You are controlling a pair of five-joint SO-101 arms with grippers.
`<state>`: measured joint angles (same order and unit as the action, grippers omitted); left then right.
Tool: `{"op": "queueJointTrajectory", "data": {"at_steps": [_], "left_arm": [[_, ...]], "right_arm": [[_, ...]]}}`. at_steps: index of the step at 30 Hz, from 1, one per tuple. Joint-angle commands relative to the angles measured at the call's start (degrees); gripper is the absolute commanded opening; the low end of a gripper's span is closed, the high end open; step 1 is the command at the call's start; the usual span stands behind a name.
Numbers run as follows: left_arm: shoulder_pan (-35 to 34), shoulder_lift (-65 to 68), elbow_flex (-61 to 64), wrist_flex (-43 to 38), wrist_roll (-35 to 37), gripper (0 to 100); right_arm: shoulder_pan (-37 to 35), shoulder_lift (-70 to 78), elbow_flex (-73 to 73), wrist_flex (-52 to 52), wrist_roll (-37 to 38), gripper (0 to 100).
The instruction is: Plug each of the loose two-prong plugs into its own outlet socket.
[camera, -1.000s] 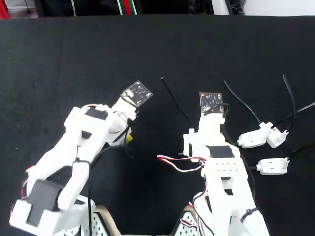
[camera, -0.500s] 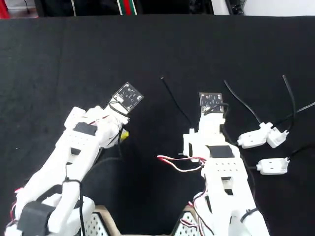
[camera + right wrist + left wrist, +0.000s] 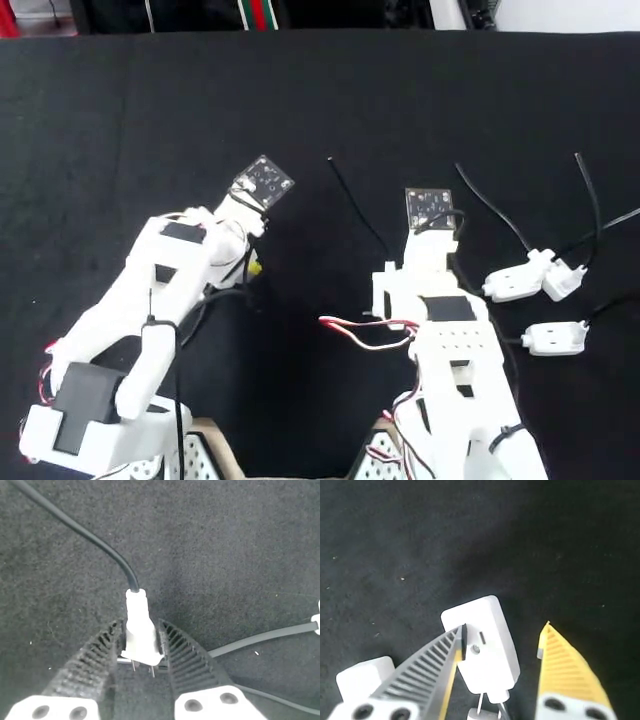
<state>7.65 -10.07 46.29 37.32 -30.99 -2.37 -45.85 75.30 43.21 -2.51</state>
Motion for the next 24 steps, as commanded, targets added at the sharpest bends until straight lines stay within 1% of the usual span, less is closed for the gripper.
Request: {"op": "queueJointTrajectory", "data": {"at_steps": [1,6,14,19,24], "left_arm": [[-1.71,0.26,-2.15,0.88,-0.62,25],[-3.03,0.62,-2.68,4.22,-3.43,25],[-2.95,0.88,-2.24,4.4,-4.75,24],[-2.77,1.76,-2.59,4.04,-4.75,11],[-2.68,5.19,-5.14,4.4,-4.57,3]], "right_arm": [[0.7,-1.1,-2.33,-0.53,0.44,1.2],[0.7,-1.1,-2.33,-0.53,0.44,1.2],[0.7,-1.1,-2.33,-0.53,0.44,1.2],[0.7,-1.1,-2.33,-0.44,0.44,1.2],[0.7,-1.1,-2.33,-0.44,0.44,1.2]]}}
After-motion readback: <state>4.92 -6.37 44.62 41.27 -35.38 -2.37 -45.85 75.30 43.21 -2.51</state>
